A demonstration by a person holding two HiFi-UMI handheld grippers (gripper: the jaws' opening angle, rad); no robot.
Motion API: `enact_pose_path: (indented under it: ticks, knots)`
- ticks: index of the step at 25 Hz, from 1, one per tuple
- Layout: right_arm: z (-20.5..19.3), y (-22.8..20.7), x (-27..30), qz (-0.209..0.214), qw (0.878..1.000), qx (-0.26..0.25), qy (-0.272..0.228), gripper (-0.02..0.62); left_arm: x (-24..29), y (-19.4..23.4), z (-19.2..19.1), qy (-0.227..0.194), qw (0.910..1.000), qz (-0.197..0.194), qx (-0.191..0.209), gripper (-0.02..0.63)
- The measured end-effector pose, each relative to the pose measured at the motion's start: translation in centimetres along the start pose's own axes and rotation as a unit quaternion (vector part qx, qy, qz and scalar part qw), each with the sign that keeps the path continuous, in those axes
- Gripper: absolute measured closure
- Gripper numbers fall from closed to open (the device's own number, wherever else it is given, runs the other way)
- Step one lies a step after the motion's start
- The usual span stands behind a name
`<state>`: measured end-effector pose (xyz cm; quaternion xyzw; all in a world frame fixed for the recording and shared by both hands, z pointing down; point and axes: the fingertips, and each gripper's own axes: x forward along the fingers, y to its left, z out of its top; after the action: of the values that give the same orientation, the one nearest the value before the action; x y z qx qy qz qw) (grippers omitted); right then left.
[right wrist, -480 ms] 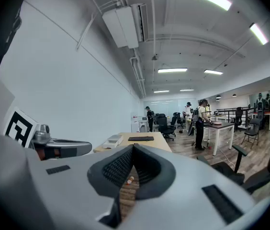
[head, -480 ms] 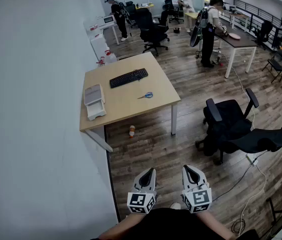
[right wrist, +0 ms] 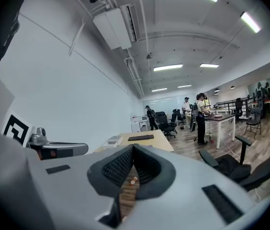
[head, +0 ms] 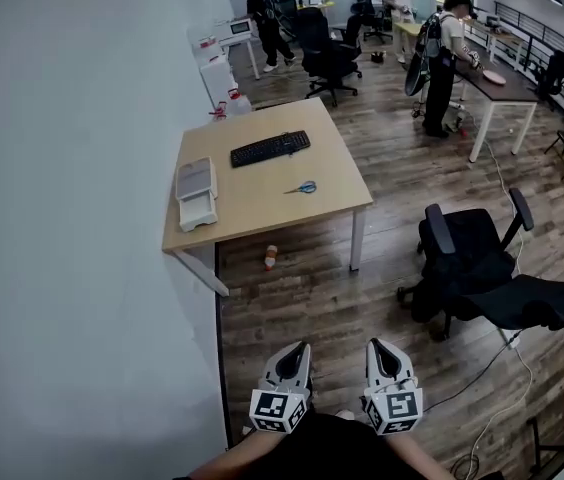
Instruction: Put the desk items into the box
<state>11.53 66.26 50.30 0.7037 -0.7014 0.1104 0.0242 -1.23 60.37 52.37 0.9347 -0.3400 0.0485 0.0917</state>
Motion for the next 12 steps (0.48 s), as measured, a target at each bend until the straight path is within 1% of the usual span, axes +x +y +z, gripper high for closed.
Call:
enact_pose_path:
  ticks: [3,7,12]
  knots:
    - [-0.3,-0.9,1.9,-0.005,1.0,0.004,0.012,0.535,2.4,0.8,0.0,0.007,0.9999,-0.012,-0.003,0.588]
    - [0.3,-2.4,5.2,-0.016,1.0,-0.003,0.018,0.535,6.3,2.4,0.2,0.015,0.9994,-0.031,-0.001,0.589]
    - [0.8,-3.6,12.5,-0.022,0.999,-0.003,0.033,0.535,12.1,7.1,0.6,0.022,0.9987,-0.045,-0.005,0.589]
